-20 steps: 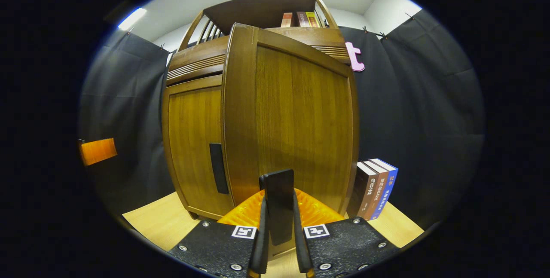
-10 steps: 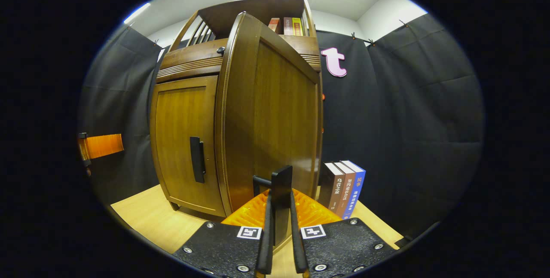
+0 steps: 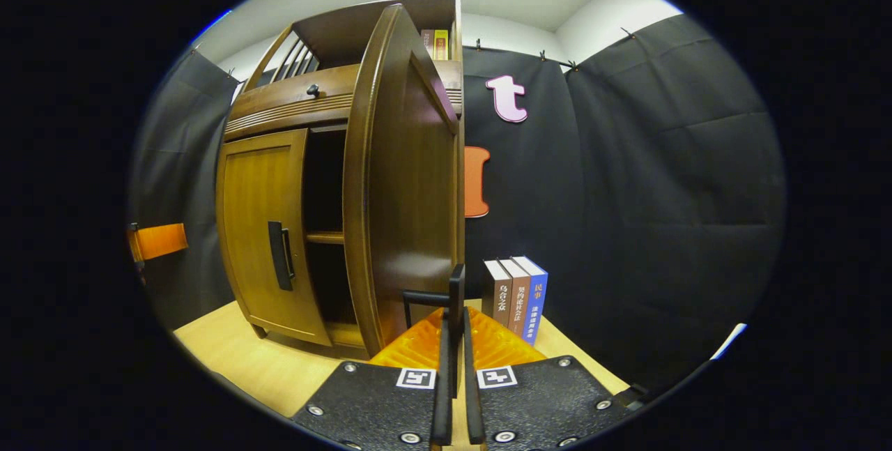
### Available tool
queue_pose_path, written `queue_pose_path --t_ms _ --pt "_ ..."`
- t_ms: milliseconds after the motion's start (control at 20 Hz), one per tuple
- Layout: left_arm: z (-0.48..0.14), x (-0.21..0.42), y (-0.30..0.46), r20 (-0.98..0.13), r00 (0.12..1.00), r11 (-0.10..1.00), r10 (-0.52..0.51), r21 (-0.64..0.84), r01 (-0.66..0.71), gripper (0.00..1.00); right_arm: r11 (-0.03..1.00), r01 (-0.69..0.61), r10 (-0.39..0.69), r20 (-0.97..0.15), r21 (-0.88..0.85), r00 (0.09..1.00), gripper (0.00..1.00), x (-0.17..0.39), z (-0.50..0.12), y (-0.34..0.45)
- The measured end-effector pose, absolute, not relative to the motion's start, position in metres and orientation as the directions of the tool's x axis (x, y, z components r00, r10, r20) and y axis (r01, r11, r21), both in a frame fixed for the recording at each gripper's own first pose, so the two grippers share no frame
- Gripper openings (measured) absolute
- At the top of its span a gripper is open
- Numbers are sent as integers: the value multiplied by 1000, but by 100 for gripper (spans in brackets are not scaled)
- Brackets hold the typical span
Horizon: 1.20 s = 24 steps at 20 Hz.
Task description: Open the right door of the double-door shoe cabinet with the right hand, and open the left door with the left hand.
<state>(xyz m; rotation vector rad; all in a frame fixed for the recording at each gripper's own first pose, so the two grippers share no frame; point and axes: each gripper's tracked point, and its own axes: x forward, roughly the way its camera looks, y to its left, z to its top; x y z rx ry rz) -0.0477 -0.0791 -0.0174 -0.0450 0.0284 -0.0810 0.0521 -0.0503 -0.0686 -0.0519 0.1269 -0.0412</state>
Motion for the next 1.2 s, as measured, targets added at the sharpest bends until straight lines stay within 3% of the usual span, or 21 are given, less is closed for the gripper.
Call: queue_pose_path --t_ms 50,100,850,1200 --pt "-17 -48 -82 -24 996 995 -88 -50 87 97 997 25 -33 -121 -72 992 7 53 -68 -52" --pt "-17 -47 -85 -25 995 994 -94 -53 92 95 996 8 -19 -120 -90 993 6 52 -68 -54" --pt "-16 -48 -85 -20 997 995 -79 -63 78 97 985 -172 166 -133 -34 977 6 59 -70 -105" --pt "-19 -50 -80 -23 998 996 -57 -63 56 95 980 -186 193 -124 67 973 6 64 -70 -127"
